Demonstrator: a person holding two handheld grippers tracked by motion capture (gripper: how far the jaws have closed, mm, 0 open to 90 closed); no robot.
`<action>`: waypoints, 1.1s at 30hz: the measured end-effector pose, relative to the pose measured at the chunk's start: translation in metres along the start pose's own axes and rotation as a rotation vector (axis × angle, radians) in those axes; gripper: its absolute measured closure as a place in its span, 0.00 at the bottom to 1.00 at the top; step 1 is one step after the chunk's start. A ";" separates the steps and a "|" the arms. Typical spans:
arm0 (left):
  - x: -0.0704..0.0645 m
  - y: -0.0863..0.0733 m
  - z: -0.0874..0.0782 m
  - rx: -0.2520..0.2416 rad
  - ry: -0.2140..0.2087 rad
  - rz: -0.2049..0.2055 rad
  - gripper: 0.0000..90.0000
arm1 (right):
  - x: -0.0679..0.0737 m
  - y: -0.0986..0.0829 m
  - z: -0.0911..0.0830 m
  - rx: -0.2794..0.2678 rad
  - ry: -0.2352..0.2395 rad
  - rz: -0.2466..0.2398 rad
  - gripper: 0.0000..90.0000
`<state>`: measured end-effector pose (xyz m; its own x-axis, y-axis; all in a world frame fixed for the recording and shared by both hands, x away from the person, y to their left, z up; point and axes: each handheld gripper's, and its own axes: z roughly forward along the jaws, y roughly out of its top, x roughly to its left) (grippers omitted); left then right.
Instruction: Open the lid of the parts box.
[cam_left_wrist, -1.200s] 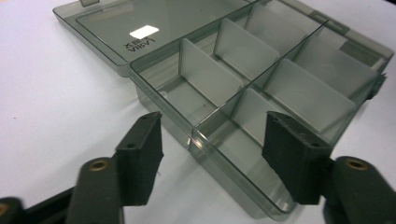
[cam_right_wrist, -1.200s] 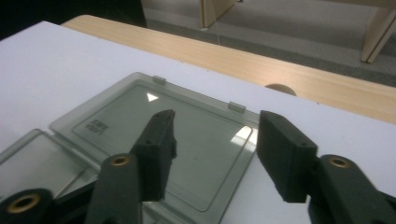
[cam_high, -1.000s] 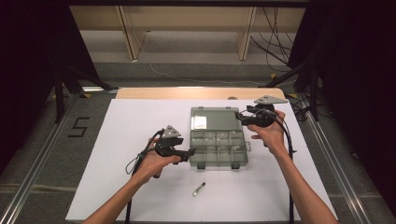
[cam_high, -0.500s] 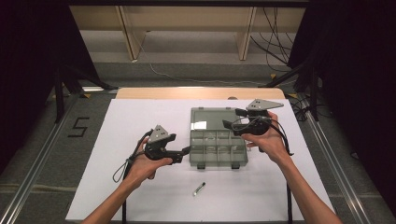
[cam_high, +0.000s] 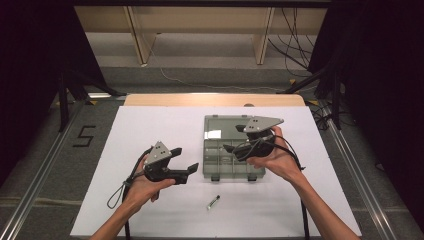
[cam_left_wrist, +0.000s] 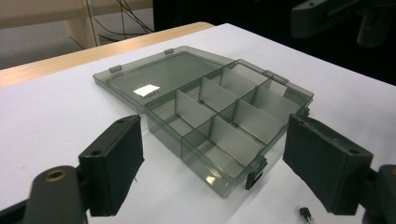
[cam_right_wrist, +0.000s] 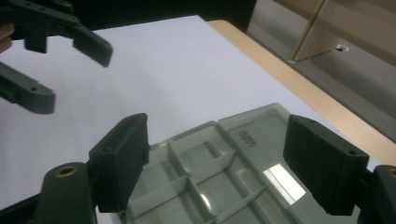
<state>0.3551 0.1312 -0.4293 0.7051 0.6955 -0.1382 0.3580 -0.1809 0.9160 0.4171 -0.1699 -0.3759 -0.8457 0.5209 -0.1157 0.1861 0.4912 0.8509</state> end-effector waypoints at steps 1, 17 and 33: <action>-0.001 -0.001 -0.003 -0.001 0.001 0.003 0.21 | 0.004 0.001 0.001 0.005 0.016 -0.017 0.25; -0.010 -0.007 -0.030 -0.034 0.046 0.065 0.21 | 0.038 0.004 0.008 0.043 0.162 -0.070 0.22; -0.017 -0.019 -0.048 -0.040 0.052 0.037 0.21 | 0.065 -0.002 0.019 0.155 0.295 -0.153 0.22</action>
<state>0.3071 0.1562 -0.4258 0.6842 0.7243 -0.0854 0.3070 -0.1798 0.9346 0.3709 -0.1239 -0.3947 -0.9732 0.2210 -0.0637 0.1010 0.6595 0.7449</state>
